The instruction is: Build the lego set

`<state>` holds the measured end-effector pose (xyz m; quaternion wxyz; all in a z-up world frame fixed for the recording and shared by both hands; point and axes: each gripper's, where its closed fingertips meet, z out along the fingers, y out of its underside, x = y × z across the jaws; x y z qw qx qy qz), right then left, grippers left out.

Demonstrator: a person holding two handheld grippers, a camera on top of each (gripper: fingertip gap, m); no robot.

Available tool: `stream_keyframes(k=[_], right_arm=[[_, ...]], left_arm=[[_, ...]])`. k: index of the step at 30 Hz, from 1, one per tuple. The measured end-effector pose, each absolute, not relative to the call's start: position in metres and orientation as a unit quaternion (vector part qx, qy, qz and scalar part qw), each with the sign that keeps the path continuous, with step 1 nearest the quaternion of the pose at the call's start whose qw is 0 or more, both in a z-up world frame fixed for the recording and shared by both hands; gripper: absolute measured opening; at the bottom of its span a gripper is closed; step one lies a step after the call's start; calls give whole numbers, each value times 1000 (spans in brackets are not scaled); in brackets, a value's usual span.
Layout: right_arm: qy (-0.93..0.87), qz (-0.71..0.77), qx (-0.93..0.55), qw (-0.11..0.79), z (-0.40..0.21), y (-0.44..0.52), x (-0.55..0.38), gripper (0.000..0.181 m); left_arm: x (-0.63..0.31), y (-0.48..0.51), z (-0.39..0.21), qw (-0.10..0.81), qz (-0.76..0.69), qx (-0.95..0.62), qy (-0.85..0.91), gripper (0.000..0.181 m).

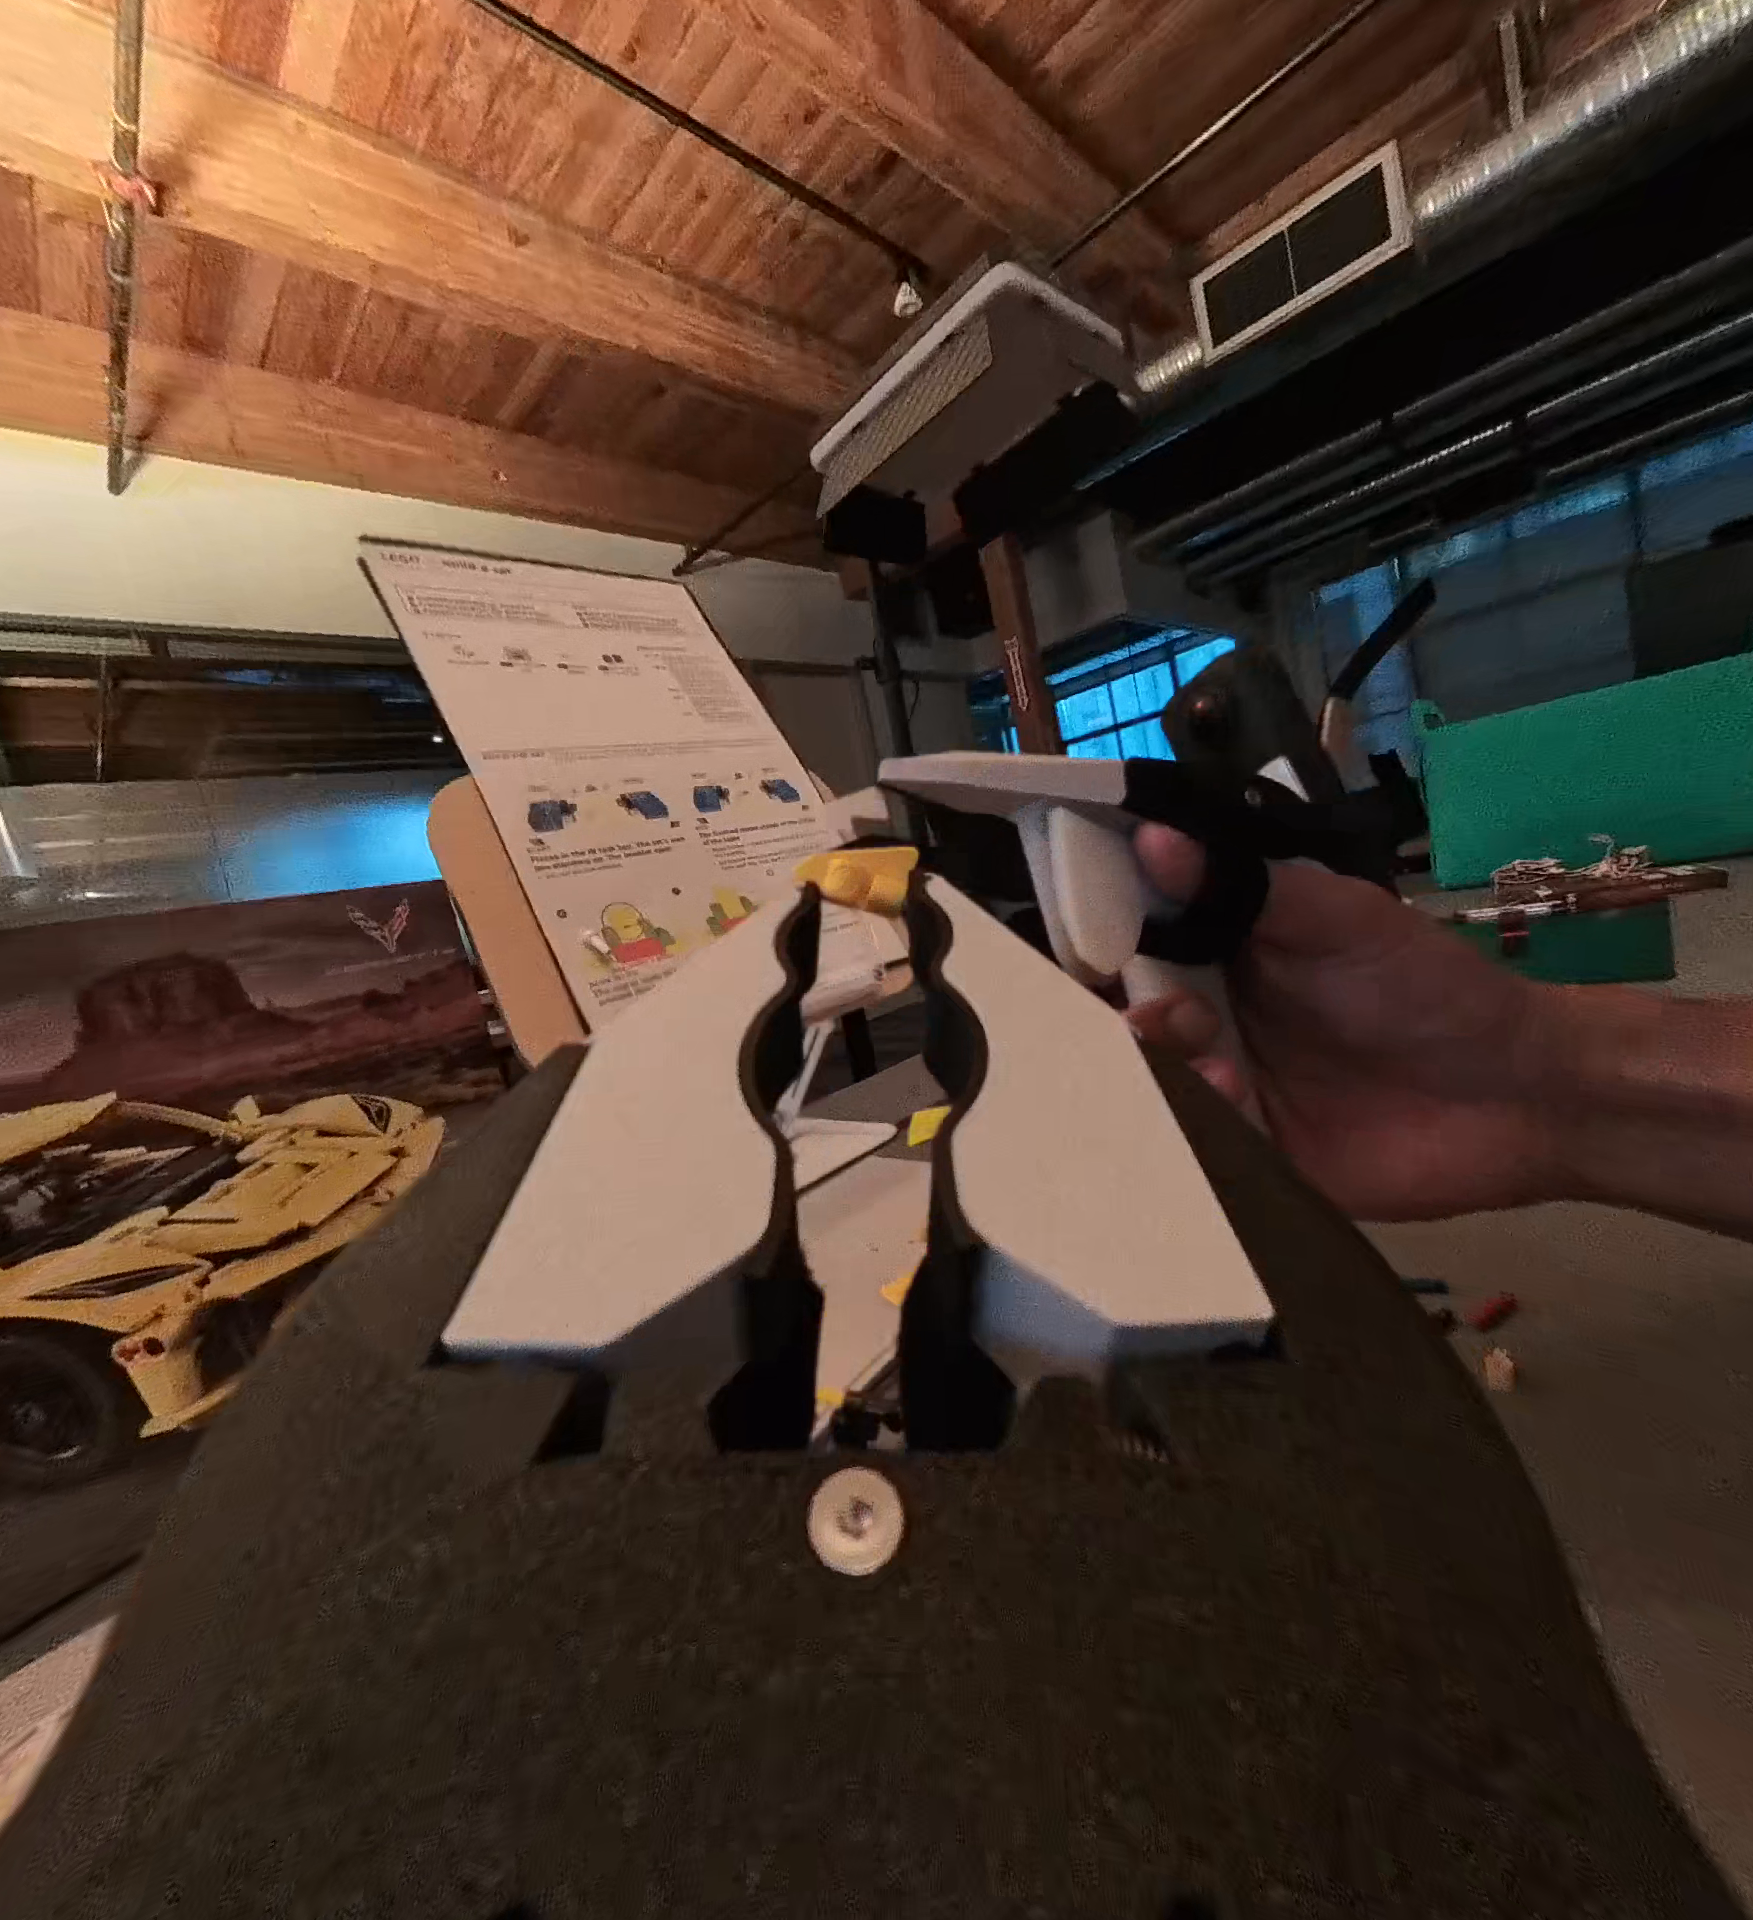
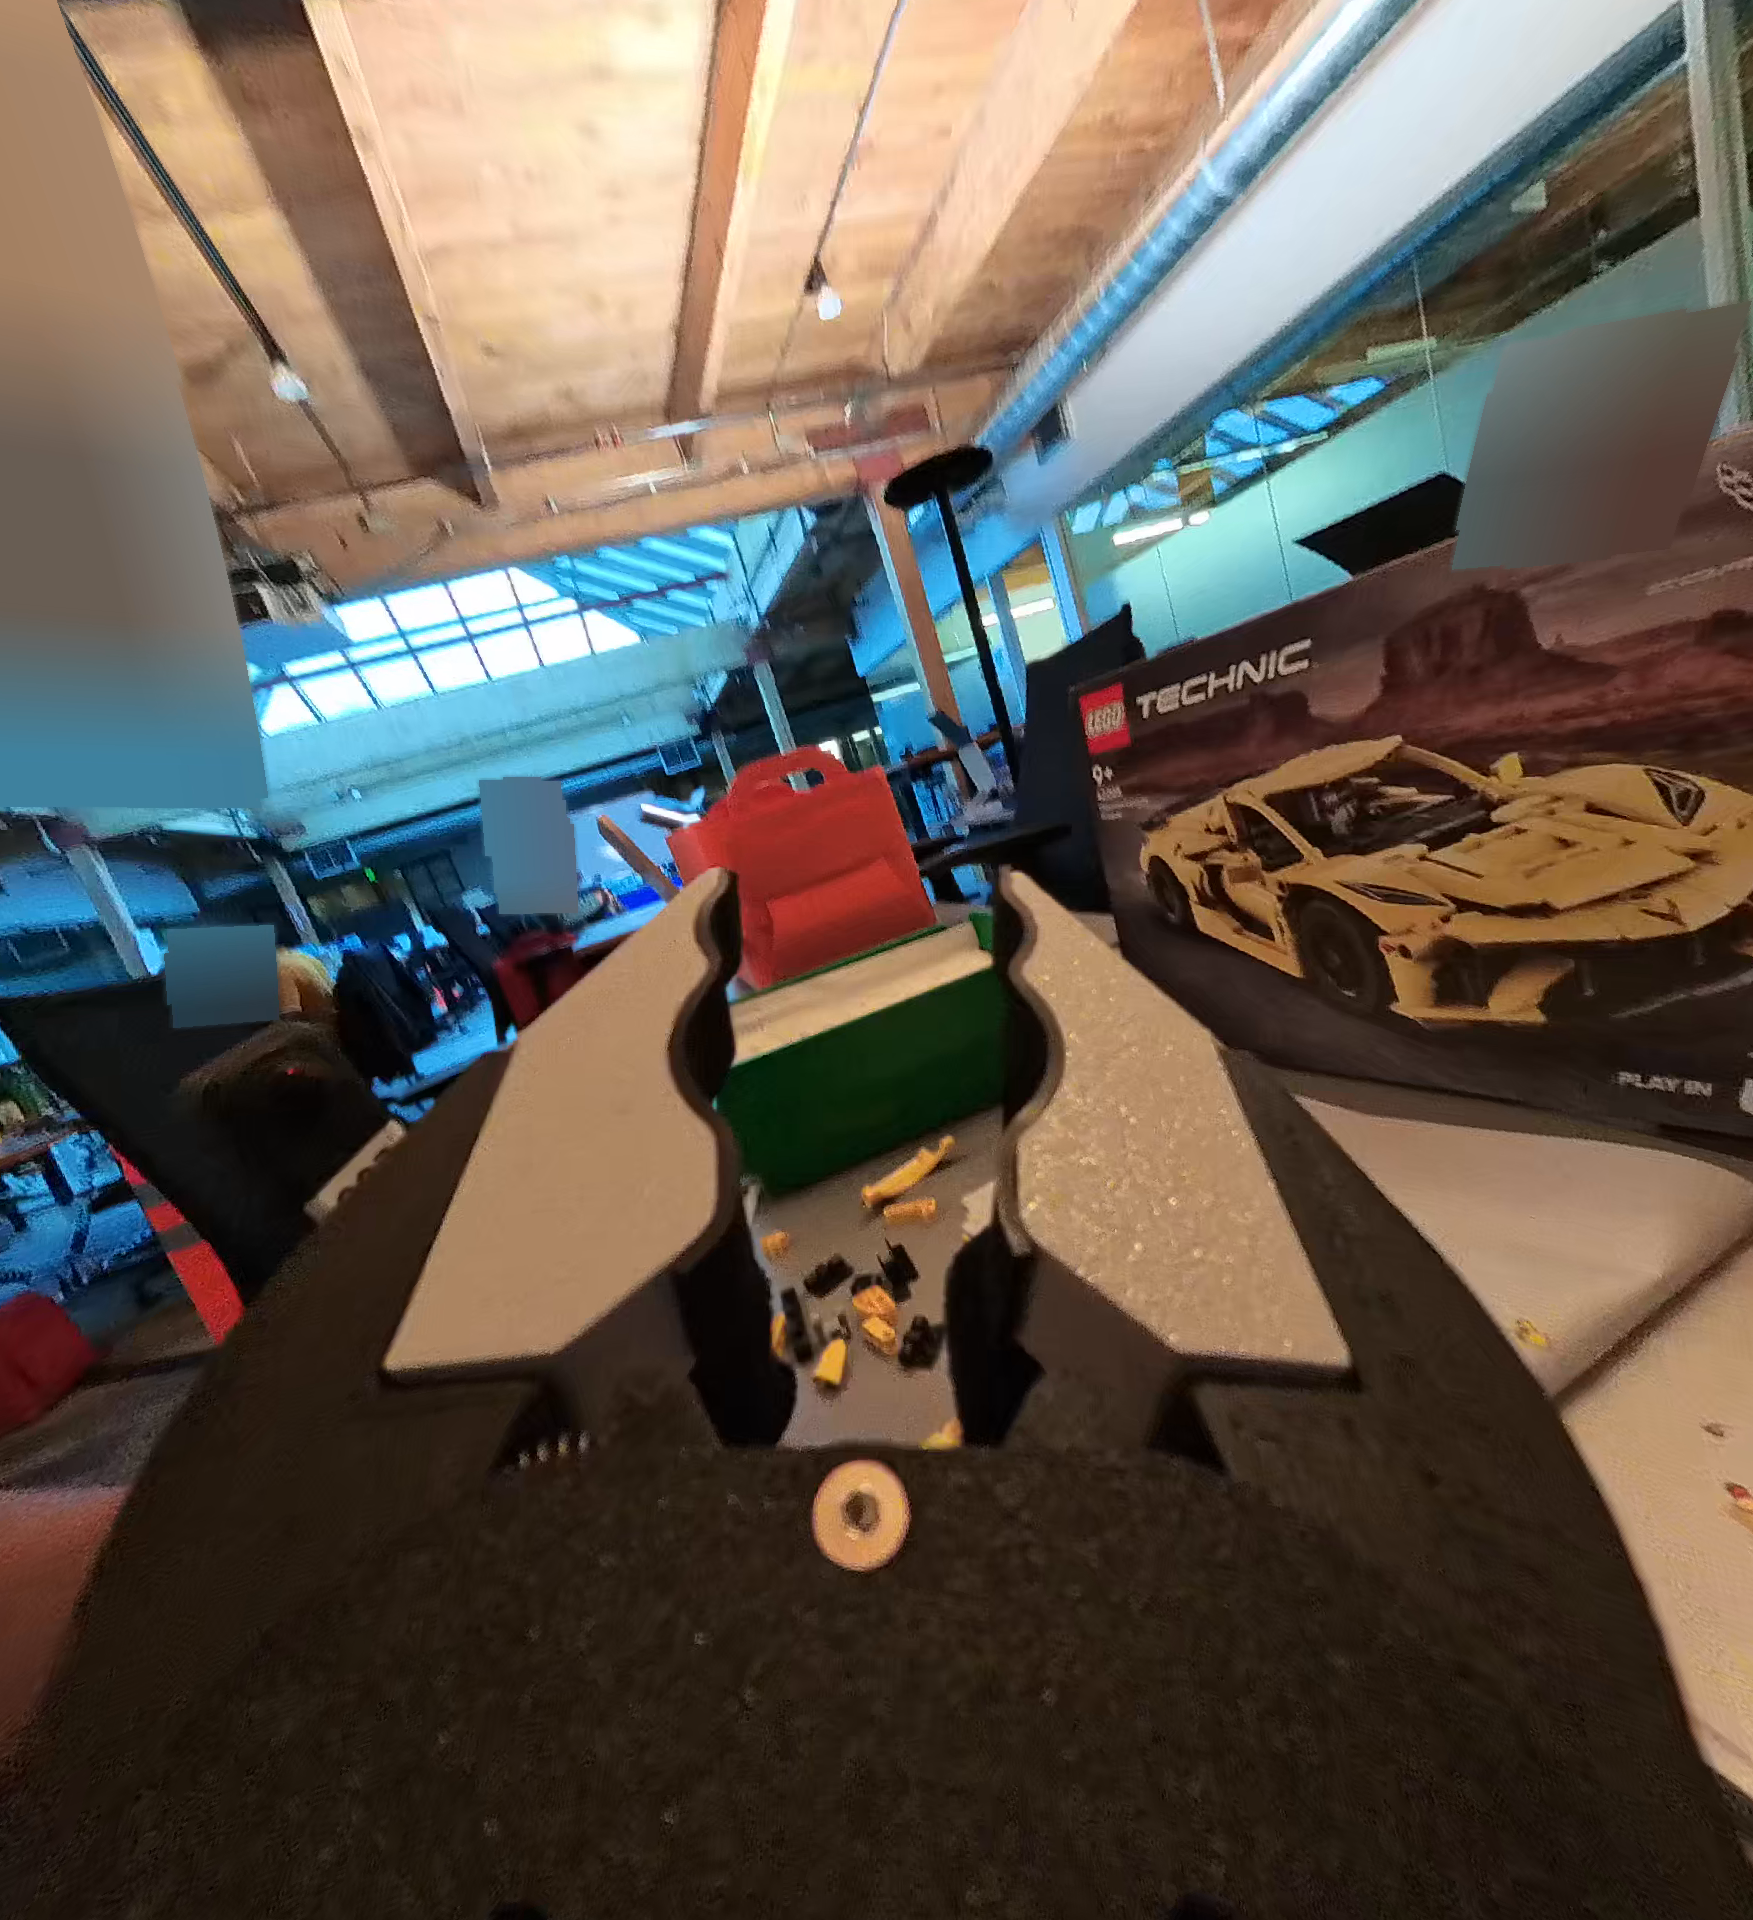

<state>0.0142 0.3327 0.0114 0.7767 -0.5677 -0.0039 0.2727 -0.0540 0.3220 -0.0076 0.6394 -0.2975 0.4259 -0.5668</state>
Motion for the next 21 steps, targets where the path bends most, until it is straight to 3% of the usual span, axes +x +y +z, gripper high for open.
stream_keyframes(k=[5, 8, 15, 21], right_arm=[[-62, 129, -510, 848, 34, 318, -12, 47], [-81, 96, -520, 845, 32, 321, -41, 48], [-67, 119, -537, 833, 24, 327, -41, 54], [-177, 95, -619, 759, 0, 324, -12, 60]], left_arm=[[-77, 314, 21, 623, -655, -264, 336, 16], [-89, 315, 30, 597, -704, -259, 285, 16], [-84, 326, 25, 639, -653, -278, 297, 16], [-68, 319, 3, 712, -493, -267, 422, 16]])
